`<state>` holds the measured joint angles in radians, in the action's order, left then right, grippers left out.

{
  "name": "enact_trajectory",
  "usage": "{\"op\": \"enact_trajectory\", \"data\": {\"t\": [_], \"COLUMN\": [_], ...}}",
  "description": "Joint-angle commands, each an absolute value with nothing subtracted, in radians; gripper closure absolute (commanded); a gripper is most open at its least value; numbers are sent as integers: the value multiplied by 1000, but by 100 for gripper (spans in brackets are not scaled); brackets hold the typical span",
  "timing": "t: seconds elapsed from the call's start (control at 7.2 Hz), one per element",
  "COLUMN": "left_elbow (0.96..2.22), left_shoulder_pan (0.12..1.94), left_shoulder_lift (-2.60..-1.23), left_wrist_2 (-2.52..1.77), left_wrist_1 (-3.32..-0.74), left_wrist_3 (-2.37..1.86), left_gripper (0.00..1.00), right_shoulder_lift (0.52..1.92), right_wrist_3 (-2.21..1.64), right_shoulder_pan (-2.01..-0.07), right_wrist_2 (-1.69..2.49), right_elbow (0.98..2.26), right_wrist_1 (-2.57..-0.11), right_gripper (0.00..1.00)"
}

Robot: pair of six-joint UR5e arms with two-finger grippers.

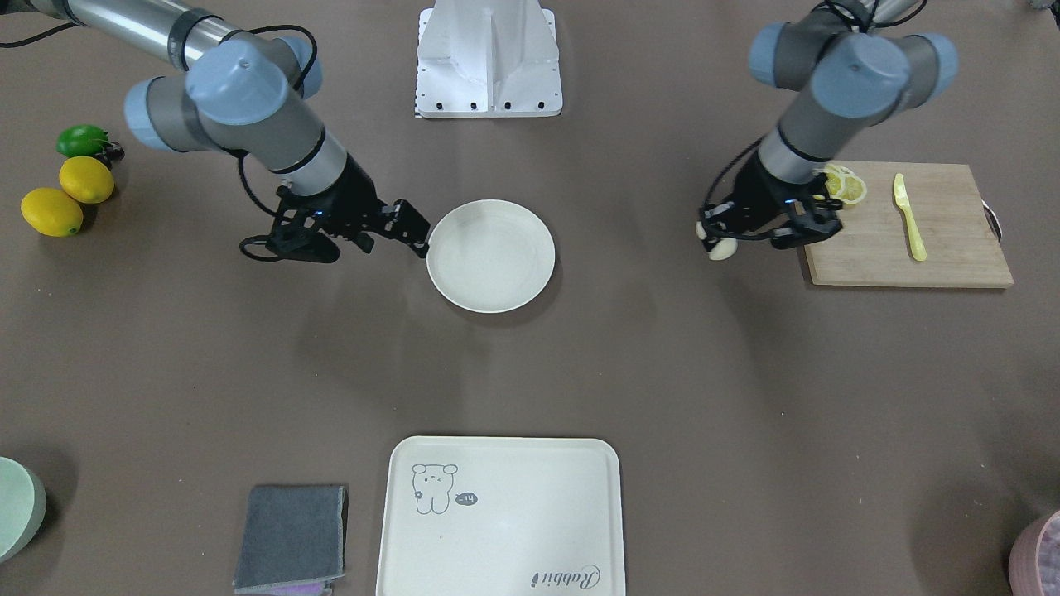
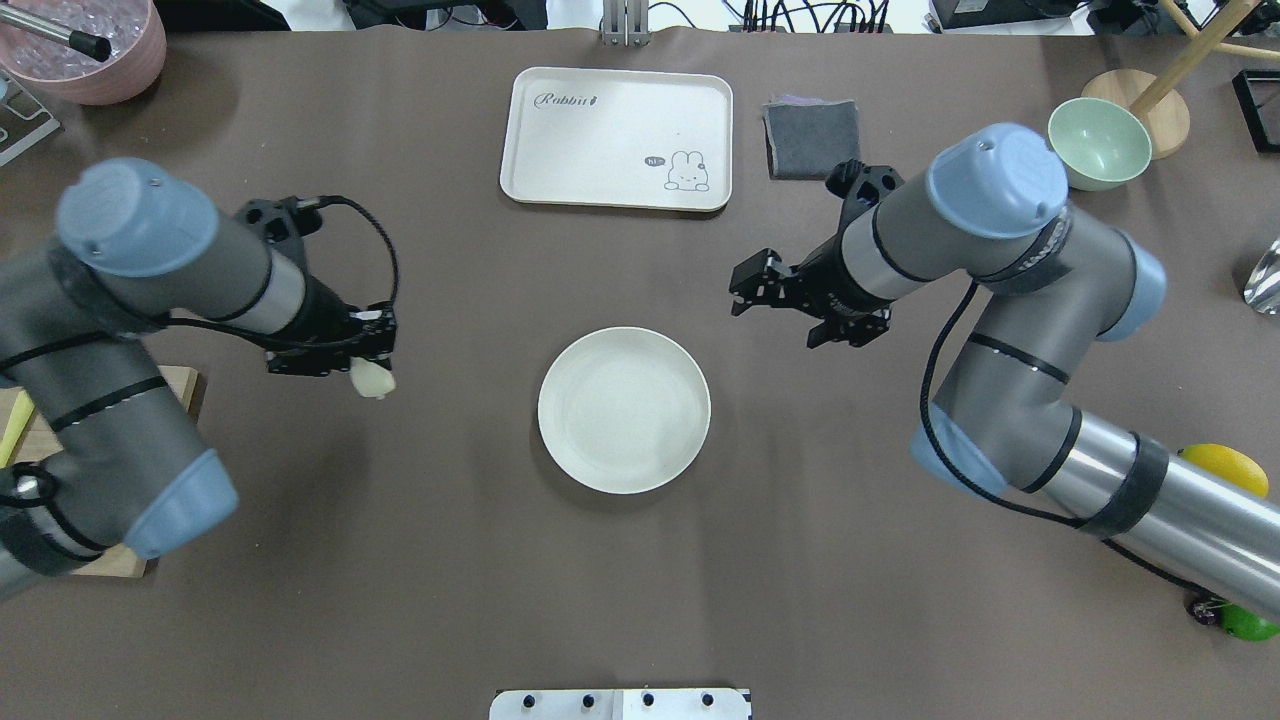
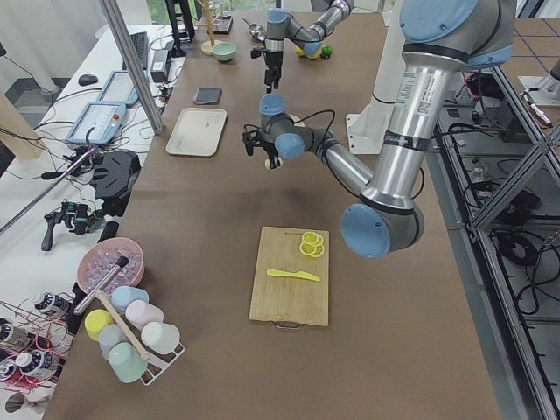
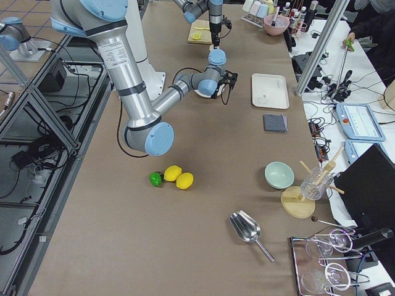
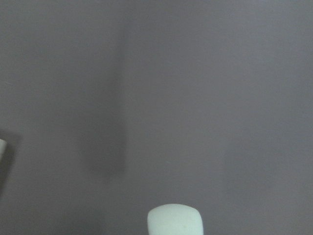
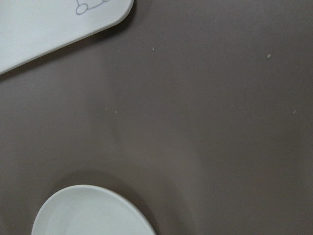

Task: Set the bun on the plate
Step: 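Lower the bun onto the plate with left gripper while right arm retracts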

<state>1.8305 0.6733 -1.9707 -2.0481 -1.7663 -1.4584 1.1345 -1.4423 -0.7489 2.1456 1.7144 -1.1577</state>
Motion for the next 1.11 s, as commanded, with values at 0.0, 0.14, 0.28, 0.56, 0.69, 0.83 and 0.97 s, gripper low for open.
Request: {"op": "enact_trajectory", "data": {"t": [0.0,0.14,0.28,0.56,0.69,0.83,0.97], "left_elbow": [1735,1683,1590,1435,1419,1417,1417], "left_shoulder_pan": [553,523,490,443,437,430,430], "left_shoulder_lift": [-2225,-2287,-2355,-2420,-2424,-2424,-2422], "left_wrist_2": [-1929,-1919,-1875,-1827,-1822,-1821,-1821], "left_wrist_1": [-1611,-1612,-1630,-1764,-1766,-1764,-1764], "left_wrist_3": [-1596,-1603,-1626,-1690,-1690,-1690,-1677], "left_gripper": [72,72,65,65,65,65,27], "right_shoulder_lift": [1237,1306,1359,1426,1430,1431,1431], "right_wrist_3": [-1187,-1037,-943,-818,-818,-818,-818], "right_shoulder_pan": [-935,-986,-1039,-1115,-1115,-1115,-1114], "right_wrist_2": [2286,2305,2330,2376,2376,2376,2376], "right_elbow": [1717,1713,1713,1713,1713,1712,1712], "right_wrist_1": [-1210,-1212,-1212,-1212,-1212,-1210,-1212], "right_gripper": [0,0,0,0,0,0,0]}}
